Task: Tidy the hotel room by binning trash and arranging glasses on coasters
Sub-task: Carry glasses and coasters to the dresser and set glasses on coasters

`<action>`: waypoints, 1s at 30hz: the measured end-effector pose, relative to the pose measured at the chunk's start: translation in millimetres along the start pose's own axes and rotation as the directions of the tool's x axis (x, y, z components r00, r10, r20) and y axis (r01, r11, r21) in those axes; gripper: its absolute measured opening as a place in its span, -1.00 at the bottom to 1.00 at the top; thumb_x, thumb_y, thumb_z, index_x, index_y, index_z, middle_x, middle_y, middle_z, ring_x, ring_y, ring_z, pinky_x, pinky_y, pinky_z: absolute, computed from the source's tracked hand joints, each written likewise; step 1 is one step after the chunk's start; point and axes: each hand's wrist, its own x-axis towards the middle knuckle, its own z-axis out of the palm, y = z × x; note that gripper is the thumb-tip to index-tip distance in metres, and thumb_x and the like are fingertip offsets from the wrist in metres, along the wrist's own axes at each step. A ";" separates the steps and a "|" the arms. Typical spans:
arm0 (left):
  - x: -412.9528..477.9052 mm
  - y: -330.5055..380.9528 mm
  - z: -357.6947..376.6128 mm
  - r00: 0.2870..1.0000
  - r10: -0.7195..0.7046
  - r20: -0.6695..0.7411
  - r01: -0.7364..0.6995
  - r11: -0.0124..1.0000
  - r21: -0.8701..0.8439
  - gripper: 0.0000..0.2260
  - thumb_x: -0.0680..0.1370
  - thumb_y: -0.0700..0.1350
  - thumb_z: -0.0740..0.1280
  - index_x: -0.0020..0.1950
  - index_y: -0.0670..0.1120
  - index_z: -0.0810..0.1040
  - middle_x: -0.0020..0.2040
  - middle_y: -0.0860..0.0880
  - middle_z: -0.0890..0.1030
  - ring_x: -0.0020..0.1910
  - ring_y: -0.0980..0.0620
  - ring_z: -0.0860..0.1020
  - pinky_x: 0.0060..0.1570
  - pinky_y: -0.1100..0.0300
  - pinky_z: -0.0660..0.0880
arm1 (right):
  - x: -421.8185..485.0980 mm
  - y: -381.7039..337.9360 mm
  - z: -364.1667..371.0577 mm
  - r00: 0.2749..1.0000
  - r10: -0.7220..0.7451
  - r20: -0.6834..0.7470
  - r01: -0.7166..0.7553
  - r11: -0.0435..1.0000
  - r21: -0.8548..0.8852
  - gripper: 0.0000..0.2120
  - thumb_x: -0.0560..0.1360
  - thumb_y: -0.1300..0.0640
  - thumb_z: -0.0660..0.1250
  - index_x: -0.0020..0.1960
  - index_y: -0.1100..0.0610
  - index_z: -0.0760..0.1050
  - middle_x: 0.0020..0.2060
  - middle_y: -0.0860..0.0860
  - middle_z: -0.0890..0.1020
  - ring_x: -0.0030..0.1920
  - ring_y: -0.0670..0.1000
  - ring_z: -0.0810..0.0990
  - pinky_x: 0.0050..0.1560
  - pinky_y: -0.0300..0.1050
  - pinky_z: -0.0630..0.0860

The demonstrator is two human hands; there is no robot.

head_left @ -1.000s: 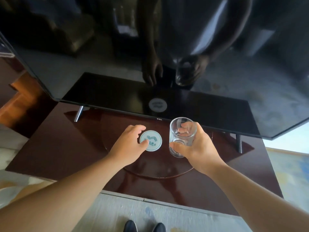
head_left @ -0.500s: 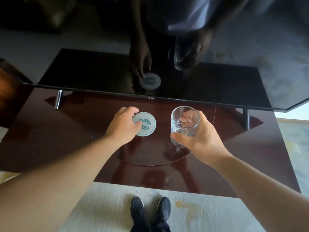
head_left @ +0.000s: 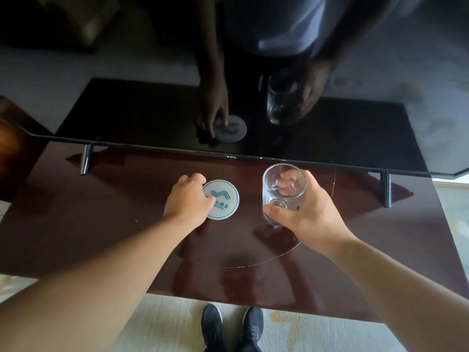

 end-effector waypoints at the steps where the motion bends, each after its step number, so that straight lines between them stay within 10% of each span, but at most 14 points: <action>1: 0.0 0.5 -0.2 1.000 -0.005 0.002 0.005 1.000 0.000 -0.61 0.46 -0.01 0.38 0.26 -0.06 0.45 0.15 -0.12 0.47 0.12 -0.15 0.48 0.01 0.03 0.44 | 0.3 0.2 0.2 1.000 0.000 0.002 0.000 1.000 0.002 -0.41 0.12 -0.30 0.46 0.09 -0.29 0.35 -0.01 -0.40 0.56 -0.04 -0.29 0.57 -0.03 -0.22 0.51; 16: 4.5 -1.8 -4.7 1.000 -0.005 -0.025 0.003 0.995 -0.099 -0.85 0.47 -0.12 0.34 -0.13 -0.03 0.36 -0.16 0.02 0.50 -0.18 -0.06 0.49 -0.31 0.10 0.35 | -1.7 -1.5 0.1 1.000 -0.008 0.011 0.008 1.000 -0.010 -0.41 0.11 -0.30 0.45 0.09 -0.32 0.34 -0.01 -0.43 0.54 -0.04 -0.31 0.57 -0.05 -0.24 0.50; 30: -10.8 -9.3 -20.3 0.991 0.131 -0.018 -0.130 0.940 -0.316 -0.90 0.52 -0.10 0.29 -0.06 0.10 0.55 -0.21 0.09 0.59 -0.31 0.04 0.58 -0.24 0.00 0.58 | -8.6 -7.9 -1.3 0.999 -0.033 0.000 0.033 0.999 -0.003 -0.42 0.11 -0.30 0.46 0.07 -0.34 0.34 -0.01 -0.45 0.54 -0.04 -0.34 0.56 -0.10 -0.31 0.44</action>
